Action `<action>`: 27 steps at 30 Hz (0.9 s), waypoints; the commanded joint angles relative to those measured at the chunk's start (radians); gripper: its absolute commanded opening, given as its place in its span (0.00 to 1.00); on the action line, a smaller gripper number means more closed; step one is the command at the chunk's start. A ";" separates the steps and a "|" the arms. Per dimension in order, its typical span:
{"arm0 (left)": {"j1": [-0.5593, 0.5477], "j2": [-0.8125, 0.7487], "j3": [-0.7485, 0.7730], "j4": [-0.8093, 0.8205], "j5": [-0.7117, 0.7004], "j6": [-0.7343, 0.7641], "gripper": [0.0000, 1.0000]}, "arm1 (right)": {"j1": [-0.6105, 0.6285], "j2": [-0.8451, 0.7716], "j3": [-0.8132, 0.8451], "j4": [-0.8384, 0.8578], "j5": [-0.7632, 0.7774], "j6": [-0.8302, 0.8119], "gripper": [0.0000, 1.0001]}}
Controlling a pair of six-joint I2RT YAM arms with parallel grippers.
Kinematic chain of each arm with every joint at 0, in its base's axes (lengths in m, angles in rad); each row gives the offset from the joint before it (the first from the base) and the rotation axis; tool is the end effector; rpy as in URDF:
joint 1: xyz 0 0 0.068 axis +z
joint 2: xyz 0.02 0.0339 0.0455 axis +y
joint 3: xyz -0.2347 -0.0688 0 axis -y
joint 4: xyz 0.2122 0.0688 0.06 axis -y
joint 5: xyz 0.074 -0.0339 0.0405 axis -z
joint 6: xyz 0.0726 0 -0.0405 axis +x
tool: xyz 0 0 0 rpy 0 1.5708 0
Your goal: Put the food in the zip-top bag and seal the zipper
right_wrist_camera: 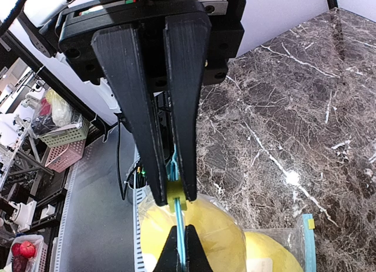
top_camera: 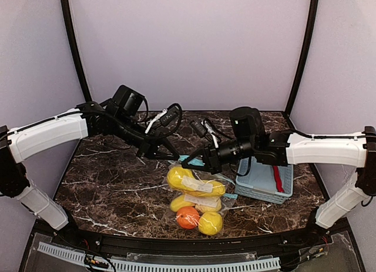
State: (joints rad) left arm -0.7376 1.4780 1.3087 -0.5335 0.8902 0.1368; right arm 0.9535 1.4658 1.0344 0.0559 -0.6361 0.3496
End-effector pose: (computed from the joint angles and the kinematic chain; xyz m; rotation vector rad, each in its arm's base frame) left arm 0.1906 -0.2495 0.2932 1.3928 1.8140 -1.3238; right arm 0.1596 0.2993 0.2641 -1.0830 1.8810 1.4287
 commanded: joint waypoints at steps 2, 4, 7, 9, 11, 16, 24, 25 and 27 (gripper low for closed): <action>0.073 -0.051 0.006 -0.216 -0.016 0.039 0.01 | -0.060 -0.039 -0.014 -0.128 0.027 -0.003 0.00; 0.079 -0.054 0.004 -0.223 -0.018 0.044 0.01 | -0.062 -0.041 -0.014 -0.135 0.031 -0.007 0.00; 0.085 -0.058 0.002 -0.233 -0.033 0.051 0.01 | -0.062 -0.044 -0.007 -0.155 0.038 -0.018 0.00; 0.086 -0.059 0.005 -0.243 -0.052 0.060 0.01 | -0.063 -0.042 0.002 -0.180 0.047 -0.035 0.00; 0.086 -0.059 0.008 -0.259 -0.081 0.073 0.01 | -0.062 -0.037 0.012 -0.209 0.066 -0.050 0.00; 0.086 -0.067 0.005 -0.280 -0.142 0.095 0.01 | -0.064 -0.037 0.027 -0.250 0.096 -0.070 0.00; 0.087 -0.100 -0.006 -0.294 -0.224 0.107 0.01 | -0.065 -0.041 0.031 -0.261 0.116 -0.071 0.00; 0.087 -0.102 -0.006 -0.296 -0.227 0.109 0.01 | -0.066 -0.041 0.029 -0.263 0.115 -0.071 0.00; 0.087 -0.105 -0.007 -0.297 -0.232 0.110 0.01 | -0.065 -0.046 0.027 -0.262 0.111 -0.072 0.00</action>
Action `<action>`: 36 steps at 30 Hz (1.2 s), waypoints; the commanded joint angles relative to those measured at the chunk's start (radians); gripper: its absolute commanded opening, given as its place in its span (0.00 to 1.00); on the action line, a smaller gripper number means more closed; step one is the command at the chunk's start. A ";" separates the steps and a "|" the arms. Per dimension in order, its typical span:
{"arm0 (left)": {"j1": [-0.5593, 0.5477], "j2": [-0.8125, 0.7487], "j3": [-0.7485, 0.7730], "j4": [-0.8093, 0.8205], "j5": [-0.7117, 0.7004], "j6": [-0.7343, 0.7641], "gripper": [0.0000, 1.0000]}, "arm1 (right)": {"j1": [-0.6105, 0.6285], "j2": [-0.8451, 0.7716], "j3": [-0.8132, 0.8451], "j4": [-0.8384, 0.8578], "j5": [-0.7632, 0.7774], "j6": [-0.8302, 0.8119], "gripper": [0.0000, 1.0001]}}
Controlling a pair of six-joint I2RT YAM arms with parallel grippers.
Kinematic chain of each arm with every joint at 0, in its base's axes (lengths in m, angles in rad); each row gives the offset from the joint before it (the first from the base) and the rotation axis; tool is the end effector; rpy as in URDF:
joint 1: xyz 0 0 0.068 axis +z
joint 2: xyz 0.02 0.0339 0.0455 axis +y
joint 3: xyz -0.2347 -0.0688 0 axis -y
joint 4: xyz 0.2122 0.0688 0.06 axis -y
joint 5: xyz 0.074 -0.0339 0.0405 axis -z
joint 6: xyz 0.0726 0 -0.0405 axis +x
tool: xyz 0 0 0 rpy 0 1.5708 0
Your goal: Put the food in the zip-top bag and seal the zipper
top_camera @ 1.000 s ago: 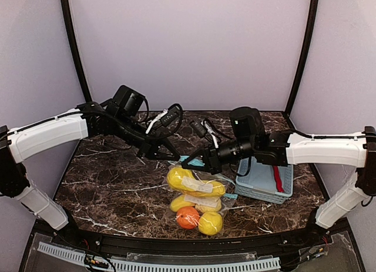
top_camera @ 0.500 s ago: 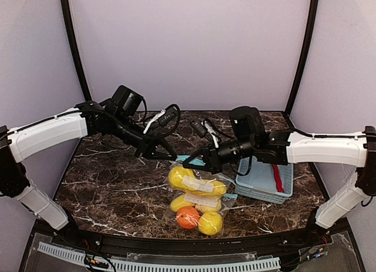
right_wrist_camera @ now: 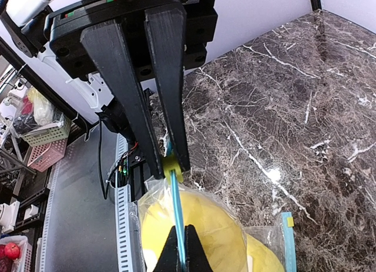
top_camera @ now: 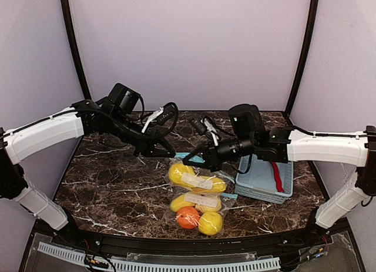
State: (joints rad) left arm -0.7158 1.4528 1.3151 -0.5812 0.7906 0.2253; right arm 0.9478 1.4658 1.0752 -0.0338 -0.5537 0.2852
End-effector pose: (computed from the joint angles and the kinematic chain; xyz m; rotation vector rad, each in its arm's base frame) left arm 0.1962 -0.2390 0.2945 1.3985 1.8107 -1.1576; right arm 0.1663 0.2969 0.2657 -1.0737 1.9074 1.3026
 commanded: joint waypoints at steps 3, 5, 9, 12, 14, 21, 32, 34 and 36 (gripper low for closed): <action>0.066 -0.083 -0.018 -0.250 -0.139 0.026 0.01 | -0.061 -0.050 -0.016 -0.173 0.021 -0.009 0.00; 0.067 -0.086 -0.019 -0.252 -0.145 0.029 0.01 | -0.063 -0.049 -0.017 -0.174 0.019 -0.011 0.00; 0.065 -0.092 -0.020 -0.242 -0.142 0.020 0.05 | -0.064 -0.048 -0.015 -0.175 0.005 -0.011 0.00; 0.065 -0.101 -0.023 -0.233 -0.143 0.008 0.12 | -0.064 -0.054 -0.012 -0.175 0.010 -0.010 0.00; 0.065 -0.116 -0.031 -0.215 -0.155 -0.009 0.27 | -0.064 -0.056 -0.009 -0.174 0.012 -0.010 0.00; 0.068 -0.203 -0.105 -0.037 -0.200 -0.135 0.84 | -0.079 -0.031 0.019 -0.172 0.073 0.024 0.00; 0.186 -0.282 -0.311 0.296 -0.358 -0.417 0.93 | -0.215 0.282 0.204 -0.153 0.025 0.142 0.00; 0.237 -0.298 -0.342 0.340 -0.354 -0.457 0.94 | -0.227 0.343 0.251 -0.153 0.007 0.145 0.00; 0.299 -0.300 -0.363 0.362 -0.344 -0.483 0.94 | -0.239 0.391 0.296 -0.159 -0.002 0.145 0.04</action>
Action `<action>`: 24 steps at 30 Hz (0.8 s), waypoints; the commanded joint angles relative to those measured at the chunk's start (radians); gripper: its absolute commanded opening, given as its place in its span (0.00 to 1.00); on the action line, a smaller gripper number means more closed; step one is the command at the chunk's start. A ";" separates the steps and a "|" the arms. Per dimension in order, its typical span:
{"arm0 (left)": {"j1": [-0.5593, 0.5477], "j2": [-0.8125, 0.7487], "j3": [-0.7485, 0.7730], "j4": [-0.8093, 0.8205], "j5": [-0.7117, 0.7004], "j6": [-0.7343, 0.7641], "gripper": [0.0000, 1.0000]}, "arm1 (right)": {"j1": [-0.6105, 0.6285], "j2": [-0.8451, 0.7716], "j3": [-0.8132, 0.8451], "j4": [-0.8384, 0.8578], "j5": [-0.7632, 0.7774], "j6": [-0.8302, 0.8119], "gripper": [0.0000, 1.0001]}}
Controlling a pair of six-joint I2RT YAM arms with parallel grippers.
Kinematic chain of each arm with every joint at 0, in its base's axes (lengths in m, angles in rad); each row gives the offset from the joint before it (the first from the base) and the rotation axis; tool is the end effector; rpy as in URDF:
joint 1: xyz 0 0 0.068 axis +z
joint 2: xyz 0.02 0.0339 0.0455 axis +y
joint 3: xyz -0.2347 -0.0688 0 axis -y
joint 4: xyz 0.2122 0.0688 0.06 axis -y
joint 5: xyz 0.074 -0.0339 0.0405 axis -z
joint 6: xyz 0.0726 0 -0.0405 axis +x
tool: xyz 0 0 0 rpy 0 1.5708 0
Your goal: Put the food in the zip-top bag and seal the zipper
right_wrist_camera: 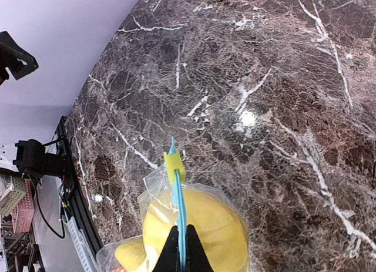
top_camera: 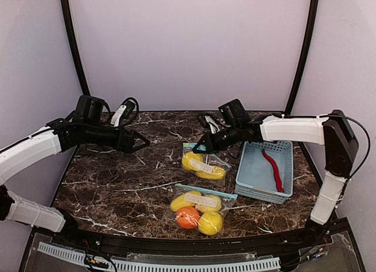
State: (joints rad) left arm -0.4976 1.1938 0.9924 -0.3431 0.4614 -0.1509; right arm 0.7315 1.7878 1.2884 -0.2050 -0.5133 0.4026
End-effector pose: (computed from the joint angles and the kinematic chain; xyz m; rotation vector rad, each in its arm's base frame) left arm 0.2240 -0.1584 0.2761 0.6530 2.0745 -0.8671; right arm 0.2665 0.2871 0.2049 -0.6887 2.3486 1.1414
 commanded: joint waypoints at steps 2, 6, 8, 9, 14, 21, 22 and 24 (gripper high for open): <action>0.127 -0.041 -0.057 0.143 0.004 -0.127 0.94 | -0.040 0.101 0.104 0.001 -0.034 0.027 0.17; 0.216 -0.034 -0.088 0.180 0.043 -0.155 0.94 | -0.078 0.117 0.115 -0.030 0.026 0.012 0.55; 0.256 -0.026 -0.102 0.189 0.040 -0.161 0.95 | -0.088 0.111 0.128 -0.072 0.080 -0.025 0.67; 0.270 -0.023 -0.108 0.191 0.036 -0.162 0.95 | -0.091 0.106 0.135 -0.086 0.104 -0.042 0.72; 0.360 0.003 -0.133 0.200 0.001 -0.153 0.95 | -0.128 0.062 0.136 -0.127 0.195 -0.081 0.83; 0.463 -0.024 -0.183 0.260 -0.115 -0.148 0.95 | -0.221 -0.040 0.048 -0.120 0.307 -0.092 0.92; 0.484 -0.028 -0.196 0.267 -0.147 -0.153 0.95 | -0.238 -0.053 0.031 -0.115 0.320 -0.091 0.92; 0.522 -0.042 -0.216 0.291 -0.195 -0.153 0.95 | -0.270 -0.083 -0.015 -0.106 0.348 -0.085 0.93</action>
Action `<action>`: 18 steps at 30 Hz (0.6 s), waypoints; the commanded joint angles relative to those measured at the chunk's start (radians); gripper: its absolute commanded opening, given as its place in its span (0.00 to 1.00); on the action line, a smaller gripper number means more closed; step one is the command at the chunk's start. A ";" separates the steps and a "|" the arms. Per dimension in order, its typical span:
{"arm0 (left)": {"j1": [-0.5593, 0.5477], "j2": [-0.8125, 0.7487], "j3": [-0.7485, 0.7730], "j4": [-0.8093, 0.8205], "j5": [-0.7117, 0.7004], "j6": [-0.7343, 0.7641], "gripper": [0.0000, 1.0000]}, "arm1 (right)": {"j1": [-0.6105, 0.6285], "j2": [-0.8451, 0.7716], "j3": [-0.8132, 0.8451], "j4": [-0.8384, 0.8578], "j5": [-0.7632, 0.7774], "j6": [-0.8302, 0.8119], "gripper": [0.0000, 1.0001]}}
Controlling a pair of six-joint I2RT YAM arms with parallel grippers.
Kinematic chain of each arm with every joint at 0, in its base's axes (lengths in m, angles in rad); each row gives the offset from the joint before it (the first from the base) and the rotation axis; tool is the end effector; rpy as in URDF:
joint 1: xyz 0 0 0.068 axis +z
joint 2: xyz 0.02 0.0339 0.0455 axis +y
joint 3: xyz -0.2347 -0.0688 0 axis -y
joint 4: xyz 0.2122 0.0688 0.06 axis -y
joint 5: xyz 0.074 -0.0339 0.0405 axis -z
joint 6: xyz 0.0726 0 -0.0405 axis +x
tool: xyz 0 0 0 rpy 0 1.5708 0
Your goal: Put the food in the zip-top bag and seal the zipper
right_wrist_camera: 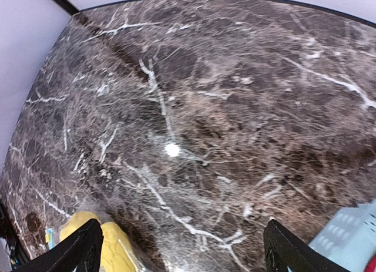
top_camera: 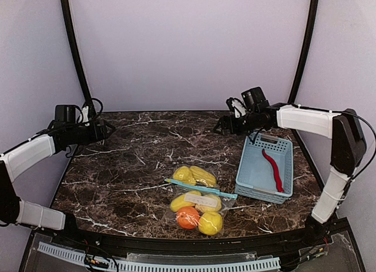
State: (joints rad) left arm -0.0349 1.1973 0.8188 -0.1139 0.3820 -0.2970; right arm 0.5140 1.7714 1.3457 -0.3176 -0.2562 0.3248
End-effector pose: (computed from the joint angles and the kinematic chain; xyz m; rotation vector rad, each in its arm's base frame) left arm 0.2772 -0.0368 0.2425 -0.0330 2.0779 -0.5977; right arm 0.3314 0.2083 0.2129 -0.3605 2.3674 0.7088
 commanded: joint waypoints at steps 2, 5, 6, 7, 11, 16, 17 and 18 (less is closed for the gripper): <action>0.094 -0.052 -0.051 0.072 -0.156 0.008 0.96 | -0.088 -0.106 -0.116 0.021 0.120 -0.001 0.94; 0.132 -0.056 -0.041 0.032 -0.263 0.045 0.96 | -0.144 -0.161 -0.178 0.033 0.168 0.003 0.95; 0.137 -0.059 -0.043 0.031 -0.308 0.063 0.97 | -0.163 -0.181 -0.196 0.032 0.182 0.005 0.95; 0.140 -0.071 -0.046 0.033 -0.329 0.070 0.97 | -0.183 -0.203 -0.217 0.033 0.197 0.011 0.96; 0.141 -0.132 -0.072 0.060 -0.435 0.092 0.99 | -0.248 -0.337 -0.339 0.102 0.251 0.014 0.97; 0.141 -0.229 -0.136 0.123 -0.474 0.085 0.99 | -0.290 -0.550 -0.527 0.275 0.328 -0.030 0.97; 0.141 -0.240 -0.145 0.136 -0.471 0.084 0.99 | -0.292 -0.589 -0.565 0.308 0.340 -0.042 0.98; 0.140 -0.258 -0.163 0.157 -0.466 0.085 0.99 | -0.295 -0.630 -0.600 0.356 0.343 -0.055 0.98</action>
State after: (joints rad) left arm 0.1020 1.0016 0.7113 -0.0334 -0.0422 -0.2272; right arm 0.2268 1.2629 0.8516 -0.1635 0.0177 0.3168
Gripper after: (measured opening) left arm 0.987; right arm 0.975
